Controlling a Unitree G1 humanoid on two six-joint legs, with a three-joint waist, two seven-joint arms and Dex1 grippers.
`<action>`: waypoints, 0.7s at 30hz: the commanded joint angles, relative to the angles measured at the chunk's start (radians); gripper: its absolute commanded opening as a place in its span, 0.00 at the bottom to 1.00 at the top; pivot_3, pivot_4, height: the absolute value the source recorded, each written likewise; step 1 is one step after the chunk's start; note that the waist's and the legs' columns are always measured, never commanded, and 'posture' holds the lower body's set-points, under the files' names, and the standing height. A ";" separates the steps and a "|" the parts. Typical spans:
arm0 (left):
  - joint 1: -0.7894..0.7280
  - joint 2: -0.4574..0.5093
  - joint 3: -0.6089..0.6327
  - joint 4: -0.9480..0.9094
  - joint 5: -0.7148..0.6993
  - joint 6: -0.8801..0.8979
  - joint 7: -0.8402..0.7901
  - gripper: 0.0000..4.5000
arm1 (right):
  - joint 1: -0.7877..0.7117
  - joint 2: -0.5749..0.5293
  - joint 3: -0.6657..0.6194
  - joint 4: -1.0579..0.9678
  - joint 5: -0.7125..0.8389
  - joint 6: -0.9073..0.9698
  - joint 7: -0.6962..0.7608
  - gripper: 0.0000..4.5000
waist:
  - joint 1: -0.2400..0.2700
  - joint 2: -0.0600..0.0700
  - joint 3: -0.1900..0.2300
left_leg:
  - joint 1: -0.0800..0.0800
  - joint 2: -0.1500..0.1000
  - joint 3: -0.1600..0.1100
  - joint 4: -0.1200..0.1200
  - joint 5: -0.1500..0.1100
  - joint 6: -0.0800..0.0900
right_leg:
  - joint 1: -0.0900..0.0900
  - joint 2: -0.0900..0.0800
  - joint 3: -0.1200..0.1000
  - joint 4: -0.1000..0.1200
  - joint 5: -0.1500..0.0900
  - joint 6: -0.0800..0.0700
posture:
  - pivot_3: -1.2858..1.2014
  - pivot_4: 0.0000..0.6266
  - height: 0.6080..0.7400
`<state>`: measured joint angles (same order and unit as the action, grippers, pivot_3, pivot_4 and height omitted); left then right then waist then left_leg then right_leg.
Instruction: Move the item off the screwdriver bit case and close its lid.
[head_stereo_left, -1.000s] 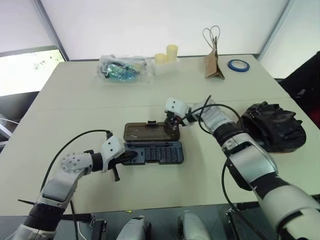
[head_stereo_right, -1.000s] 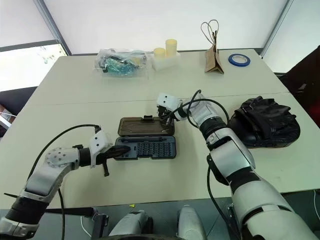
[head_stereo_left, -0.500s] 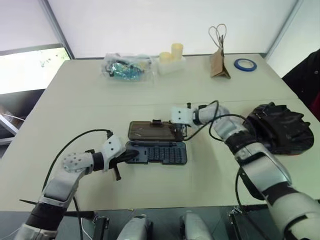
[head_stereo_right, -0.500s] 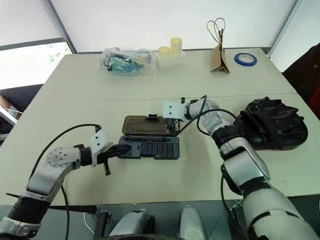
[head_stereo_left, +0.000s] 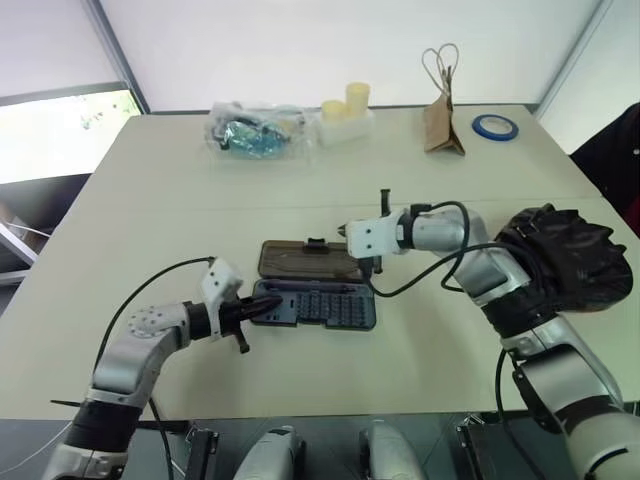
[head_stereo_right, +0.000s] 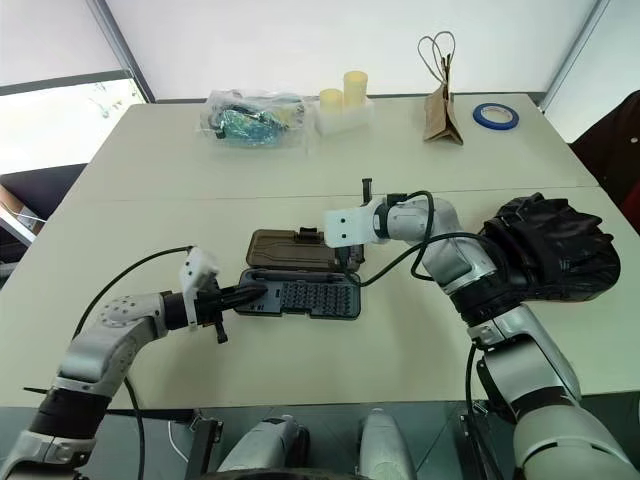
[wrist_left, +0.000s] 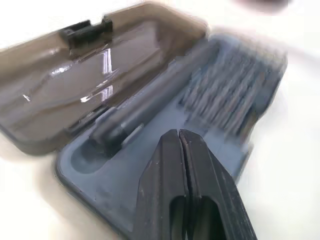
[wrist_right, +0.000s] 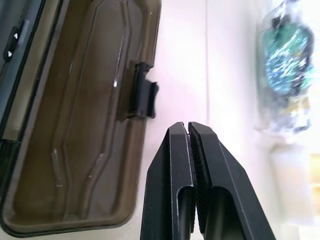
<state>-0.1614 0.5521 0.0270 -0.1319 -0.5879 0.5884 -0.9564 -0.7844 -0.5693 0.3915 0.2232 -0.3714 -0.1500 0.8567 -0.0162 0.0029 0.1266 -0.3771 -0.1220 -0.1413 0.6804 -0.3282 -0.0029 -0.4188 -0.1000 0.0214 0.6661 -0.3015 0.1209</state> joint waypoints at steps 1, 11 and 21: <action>-0.037 0.022 0.108 -0.076 -0.184 0.161 0.015 0.00 | 0.008 -0.005 -0.025 -0.027 0.009 -0.002 -0.011 0.01 | -0.001 0.000 0.000 | 0.000 0.000 0.000 0.000 0.000 0.000 | 0.000 0.000 0.000 0.000 0.000 0.000 | 0.52 0.24 1.00; -0.033 0.112 -0.057 0.022 0.114 -0.086 -0.029 0.00 | -0.114 0.065 -0.114 0.104 0.152 0.252 0.058 0.01 | -0.004 0.002 0.001 | 0.000 0.000 0.001 -0.001 0.001 -0.001 | 0.000 0.001 0.000 -0.001 0.000 0.000 | 0.52 0.24 1.00; -0.057 0.102 -0.158 0.146 0.317 -0.298 -0.023 0.00 | -0.221 0.105 -0.064 0.295 0.206 0.423 0.237 0.01 | 0.000 0.002 0.001 | 0.001 0.000 0.001 -0.002 0.000 -0.001 | 0.001 0.000 0.000 -0.001 0.000 0.000 | 0.52 0.24 1.00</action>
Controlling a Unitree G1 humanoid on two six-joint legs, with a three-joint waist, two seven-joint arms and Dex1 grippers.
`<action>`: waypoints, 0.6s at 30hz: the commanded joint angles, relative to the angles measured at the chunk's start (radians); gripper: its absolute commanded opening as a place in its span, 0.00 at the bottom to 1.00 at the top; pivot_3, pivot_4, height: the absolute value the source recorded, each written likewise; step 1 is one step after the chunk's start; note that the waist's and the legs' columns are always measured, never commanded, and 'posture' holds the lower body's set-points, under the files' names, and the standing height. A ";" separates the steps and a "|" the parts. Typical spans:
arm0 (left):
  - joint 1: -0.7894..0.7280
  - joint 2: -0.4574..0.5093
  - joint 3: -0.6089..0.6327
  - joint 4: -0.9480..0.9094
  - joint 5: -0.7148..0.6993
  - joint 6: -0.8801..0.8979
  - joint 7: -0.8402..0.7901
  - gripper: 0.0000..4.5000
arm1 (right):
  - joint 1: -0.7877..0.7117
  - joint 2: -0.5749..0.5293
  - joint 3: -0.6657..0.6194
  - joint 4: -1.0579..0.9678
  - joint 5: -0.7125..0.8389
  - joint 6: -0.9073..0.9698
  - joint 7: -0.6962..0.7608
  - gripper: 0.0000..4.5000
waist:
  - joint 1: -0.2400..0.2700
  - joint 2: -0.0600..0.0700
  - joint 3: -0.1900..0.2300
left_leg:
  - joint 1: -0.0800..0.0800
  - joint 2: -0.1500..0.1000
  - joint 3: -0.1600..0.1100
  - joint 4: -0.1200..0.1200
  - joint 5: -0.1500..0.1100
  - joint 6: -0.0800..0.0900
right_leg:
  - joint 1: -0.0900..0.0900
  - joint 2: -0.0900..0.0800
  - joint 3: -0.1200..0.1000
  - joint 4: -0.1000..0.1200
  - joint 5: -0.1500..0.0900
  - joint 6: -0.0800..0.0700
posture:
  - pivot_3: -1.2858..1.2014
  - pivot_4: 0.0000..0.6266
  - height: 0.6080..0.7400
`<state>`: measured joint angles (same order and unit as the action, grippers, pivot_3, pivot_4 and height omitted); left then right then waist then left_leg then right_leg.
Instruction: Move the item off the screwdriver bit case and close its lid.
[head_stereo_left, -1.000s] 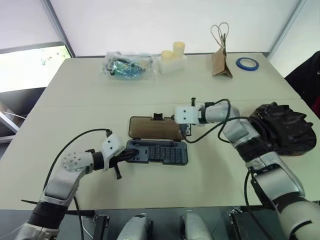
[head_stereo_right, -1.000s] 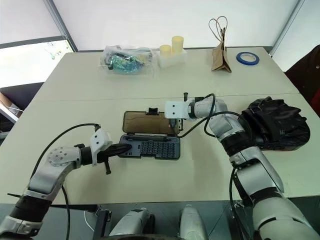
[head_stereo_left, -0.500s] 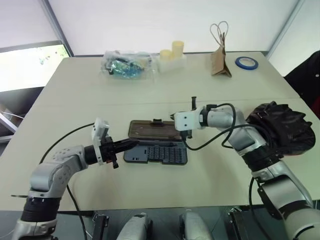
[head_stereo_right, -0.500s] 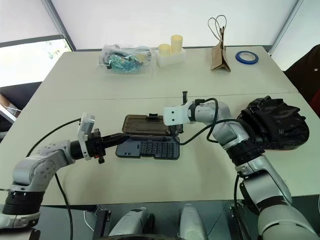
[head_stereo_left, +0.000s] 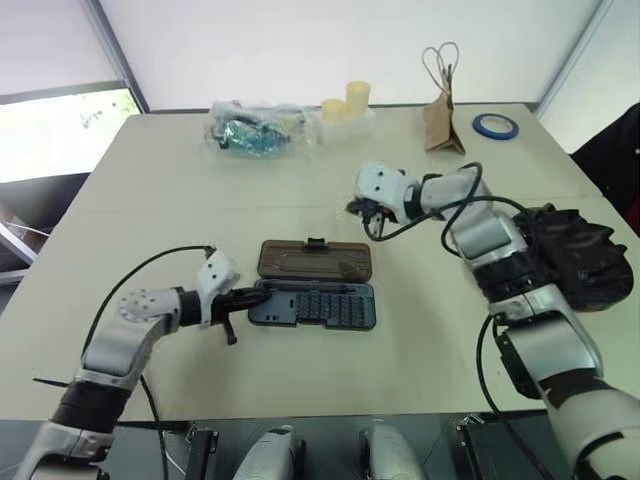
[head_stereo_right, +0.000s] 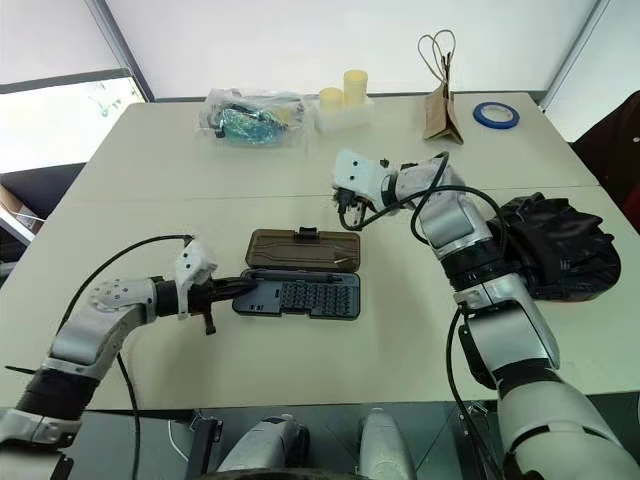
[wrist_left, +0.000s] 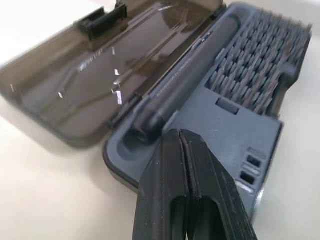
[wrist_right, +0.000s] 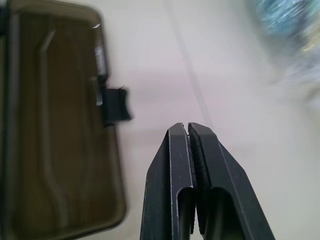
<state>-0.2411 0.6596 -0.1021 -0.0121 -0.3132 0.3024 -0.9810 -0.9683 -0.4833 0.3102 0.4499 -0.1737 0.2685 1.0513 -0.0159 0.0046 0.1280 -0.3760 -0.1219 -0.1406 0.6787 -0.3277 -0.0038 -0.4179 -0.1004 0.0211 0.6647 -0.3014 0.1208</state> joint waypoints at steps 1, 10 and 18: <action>0.026 -0.008 -0.034 0.023 0.051 -0.021 0.003 0.00 | -0.045 0.031 0.025 0.106 0.013 0.008 0.064 0.01 | -0.002 0.000 0.000 | 0.000 0.000 0.000 0.000 0.000 0.000 | 0.000 0.000 0.000 0.000 0.000 0.000 | 0.52 0.24 1.00; 0.094 -0.031 -0.029 -0.040 0.064 -0.034 0.040 0.00 | -0.114 0.091 0.084 0.352 -0.048 -0.128 0.063 0.55 | -0.004 0.000 0.000 | 0.000 0.000 0.000 0.000 0.000 0.000 | -0.001 0.000 0.000 0.001 0.000 0.000 | 0.52 0.24 1.00; 0.126 -0.038 -0.020 -0.028 0.064 -0.063 0.050 0.00 | -0.204 0.161 0.077 0.607 -0.077 -0.160 0.040 0.99 | -0.017 0.001 -0.001 | 0.002 0.000 0.000 -0.001 0.000 0.000 | 0.001 0.000 0.000 0.001 0.000 0.000 | 0.52 0.24 1.00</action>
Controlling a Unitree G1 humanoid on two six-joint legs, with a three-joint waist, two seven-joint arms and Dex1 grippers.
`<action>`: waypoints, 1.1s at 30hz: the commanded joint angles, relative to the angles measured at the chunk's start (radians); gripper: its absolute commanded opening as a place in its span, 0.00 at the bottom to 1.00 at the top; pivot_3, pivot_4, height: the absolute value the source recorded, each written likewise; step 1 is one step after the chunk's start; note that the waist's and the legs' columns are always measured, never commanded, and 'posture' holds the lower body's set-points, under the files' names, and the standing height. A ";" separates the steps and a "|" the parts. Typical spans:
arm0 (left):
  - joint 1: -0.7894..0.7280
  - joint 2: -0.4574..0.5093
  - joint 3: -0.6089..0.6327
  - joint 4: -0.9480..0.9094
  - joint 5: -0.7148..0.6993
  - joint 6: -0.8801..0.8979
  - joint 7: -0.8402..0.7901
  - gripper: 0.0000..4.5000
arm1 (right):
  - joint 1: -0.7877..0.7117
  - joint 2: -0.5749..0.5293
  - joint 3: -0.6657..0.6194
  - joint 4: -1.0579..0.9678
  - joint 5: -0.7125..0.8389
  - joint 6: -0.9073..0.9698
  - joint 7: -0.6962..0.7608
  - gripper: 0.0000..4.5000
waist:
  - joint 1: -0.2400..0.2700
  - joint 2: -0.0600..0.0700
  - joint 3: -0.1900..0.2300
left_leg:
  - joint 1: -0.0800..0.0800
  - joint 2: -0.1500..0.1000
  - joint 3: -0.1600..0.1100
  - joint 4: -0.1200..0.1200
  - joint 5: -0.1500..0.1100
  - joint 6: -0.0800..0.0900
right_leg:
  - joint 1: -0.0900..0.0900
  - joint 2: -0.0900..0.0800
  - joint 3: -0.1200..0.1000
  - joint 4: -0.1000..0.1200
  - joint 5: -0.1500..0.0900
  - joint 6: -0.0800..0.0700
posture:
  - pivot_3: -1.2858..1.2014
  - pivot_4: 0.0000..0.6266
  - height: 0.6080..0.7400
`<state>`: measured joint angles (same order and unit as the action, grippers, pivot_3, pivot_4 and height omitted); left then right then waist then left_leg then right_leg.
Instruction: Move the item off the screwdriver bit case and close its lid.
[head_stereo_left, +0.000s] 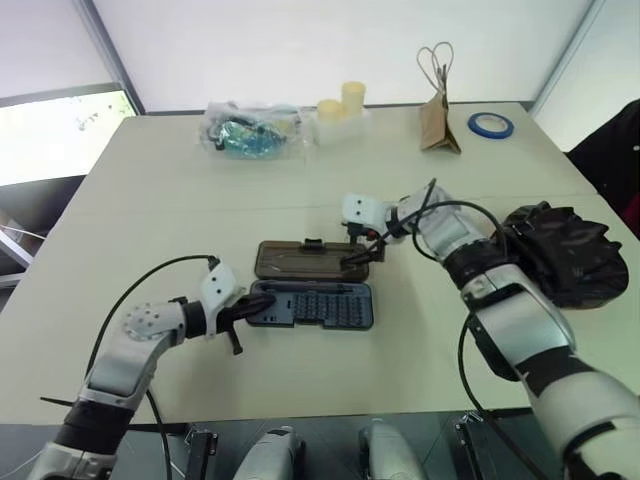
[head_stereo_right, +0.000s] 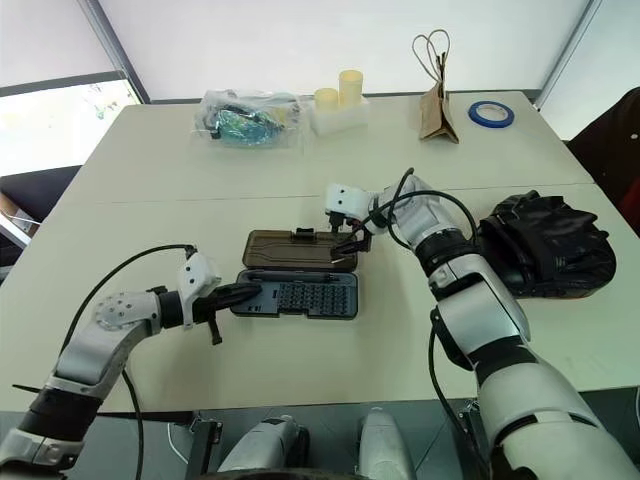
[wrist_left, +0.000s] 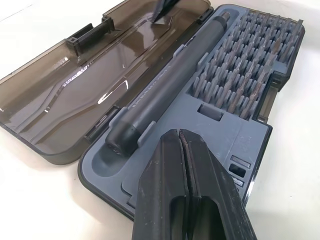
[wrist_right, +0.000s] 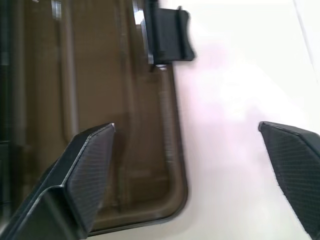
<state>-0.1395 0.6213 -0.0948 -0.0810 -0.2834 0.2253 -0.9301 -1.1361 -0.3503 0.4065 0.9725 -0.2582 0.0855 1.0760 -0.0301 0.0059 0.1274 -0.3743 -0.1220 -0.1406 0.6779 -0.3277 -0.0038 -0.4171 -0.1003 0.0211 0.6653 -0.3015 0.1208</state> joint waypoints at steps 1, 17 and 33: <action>0.022 -0.001 -0.028 0.046 0.036 0.009 0.000 0.00 | -0.051 0.041 -0.036 0.119 0.023 0.046 0.029 0.99 | -0.003 0.000 0.000 | 0.001 0.000 0.000 0.000 0.000 0.000 | 0.001 0.000 0.000 0.000 0.000 0.000 | 0.52 0.24 1.00; 0.032 -0.015 -0.025 -0.035 0.036 0.051 0.057 0.00 | -0.011 0.098 -0.016 0.316 -0.056 -0.004 0.054 0.05 | -0.010 0.001 -0.004 | 0.015 0.000 -0.002 -0.005 0.000 0.000 | 0.010 0.000 0.000 -0.001 0.000 0.000 | 0.52 0.24 1.00; 0.035 -0.018 -0.009 -0.044 0.028 0.074 0.054 0.00 | 0.000 -0.076 0.061 0.027 -0.229 -0.472 -0.352 0.02 | 0.005 0.007 -0.008 | 0.031 0.002 -0.001 -0.015 0.002 -0.004 | 0.024 0.003 0.003 -0.011 0.000 0.000 | 0.52 0.24 1.00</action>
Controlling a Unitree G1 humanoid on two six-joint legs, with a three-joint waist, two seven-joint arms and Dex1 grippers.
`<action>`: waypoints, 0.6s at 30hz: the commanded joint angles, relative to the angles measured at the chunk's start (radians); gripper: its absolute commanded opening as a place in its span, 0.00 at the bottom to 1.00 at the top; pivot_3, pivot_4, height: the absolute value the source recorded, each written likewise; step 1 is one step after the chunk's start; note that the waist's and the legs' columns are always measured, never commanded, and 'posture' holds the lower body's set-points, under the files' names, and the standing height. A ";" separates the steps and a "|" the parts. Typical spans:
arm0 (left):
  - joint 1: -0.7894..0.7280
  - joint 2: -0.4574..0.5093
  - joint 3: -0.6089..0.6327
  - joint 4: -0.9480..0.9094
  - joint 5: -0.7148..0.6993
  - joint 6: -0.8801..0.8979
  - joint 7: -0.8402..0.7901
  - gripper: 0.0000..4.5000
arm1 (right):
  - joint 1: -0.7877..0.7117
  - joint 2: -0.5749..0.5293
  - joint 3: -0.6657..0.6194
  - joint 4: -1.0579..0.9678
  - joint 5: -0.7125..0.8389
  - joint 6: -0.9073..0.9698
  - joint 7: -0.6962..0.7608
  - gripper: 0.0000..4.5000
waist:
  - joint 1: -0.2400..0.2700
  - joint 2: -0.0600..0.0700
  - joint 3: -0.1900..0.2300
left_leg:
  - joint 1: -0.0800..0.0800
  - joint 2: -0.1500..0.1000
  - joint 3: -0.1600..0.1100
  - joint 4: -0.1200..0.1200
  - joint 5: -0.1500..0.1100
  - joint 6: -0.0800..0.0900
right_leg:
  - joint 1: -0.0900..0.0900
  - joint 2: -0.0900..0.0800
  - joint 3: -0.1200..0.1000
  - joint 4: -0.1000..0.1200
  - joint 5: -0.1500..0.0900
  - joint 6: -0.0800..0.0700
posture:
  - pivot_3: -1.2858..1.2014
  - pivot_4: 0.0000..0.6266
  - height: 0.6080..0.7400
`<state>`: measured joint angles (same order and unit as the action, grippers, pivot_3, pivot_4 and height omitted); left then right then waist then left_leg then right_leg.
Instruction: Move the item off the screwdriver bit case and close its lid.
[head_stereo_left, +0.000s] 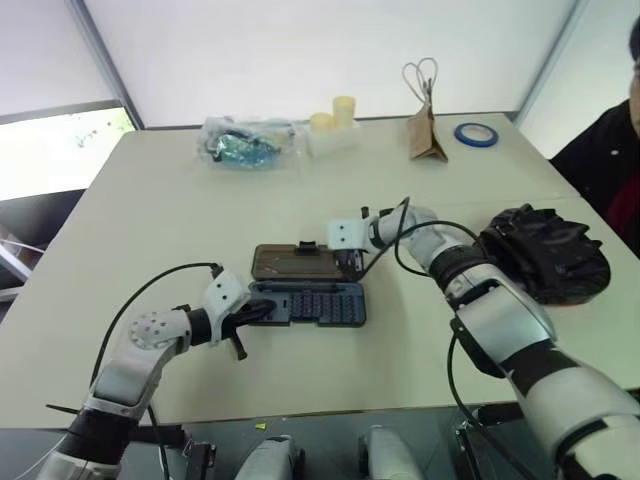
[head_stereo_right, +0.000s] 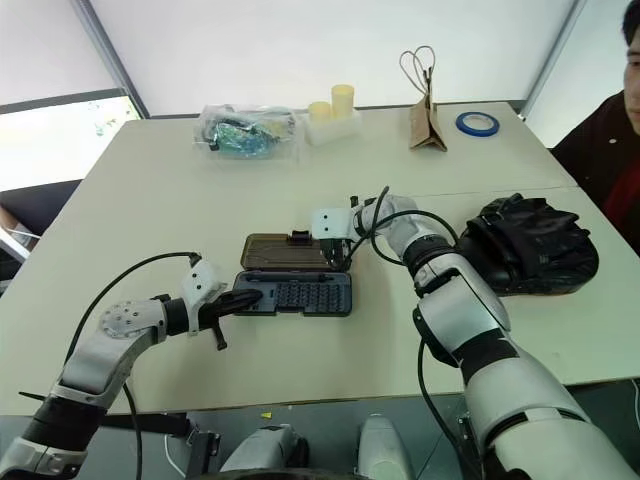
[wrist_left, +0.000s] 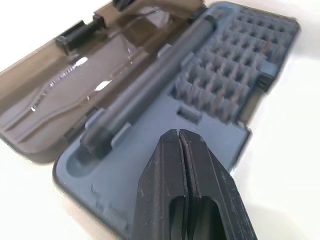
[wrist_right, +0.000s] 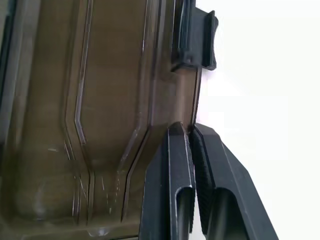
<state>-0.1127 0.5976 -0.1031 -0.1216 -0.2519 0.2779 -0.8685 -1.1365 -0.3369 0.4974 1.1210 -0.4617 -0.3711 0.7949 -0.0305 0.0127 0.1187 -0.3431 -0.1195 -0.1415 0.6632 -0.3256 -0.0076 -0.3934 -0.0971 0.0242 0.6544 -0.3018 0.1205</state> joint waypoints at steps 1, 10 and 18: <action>0.003 0.003 -0.001 -0.006 -0.011 0.029 -0.013 0.00 | 0.033 -0.120 -0.044 -0.210 -0.022 -0.015 -0.067 0.02 | 0.012 0.001 0.000 | -0.002 0.000 0.000 0.000 0.000 0.000 | -0.003 0.000 0.000 0.000 0.000 0.000 | 0.52 0.24 1.00; -0.089 -0.007 0.103 -0.058 -0.270 0.269 -0.082 0.00 | 0.309 -0.223 -0.117 -0.783 -0.032 0.197 -0.052 0.02 | 0.010 -0.003 0.003 | -0.033 -0.001 0.000 0.004 0.000 0.000 | -0.029 -0.001 -0.001 0.007 0.000 0.000 | 0.52 0.24 1.00; -0.349 0.078 0.389 0.228 -0.534 0.486 -0.106 0.00 | 0.283 -0.214 -0.107 -0.778 -0.091 0.195 -0.153 0.02 | 0.005 -0.011 0.010 | -0.033 0.001 0.000 0.004 0.003 -0.005 | -0.032 0.000 -0.002 0.010 0.000 0.000 | 0.52 0.24 1.00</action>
<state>-0.4614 0.6864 0.2716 0.0640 -0.7766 0.7722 -0.9787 -0.8177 -0.5492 0.4161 0.3627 -0.5454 -0.1796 0.6704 -0.0253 0.0014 0.1289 -0.3756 -0.1192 -0.1411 0.6664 -0.3226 -0.0123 -0.4256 -0.0974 0.0225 0.6640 -0.3017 0.1207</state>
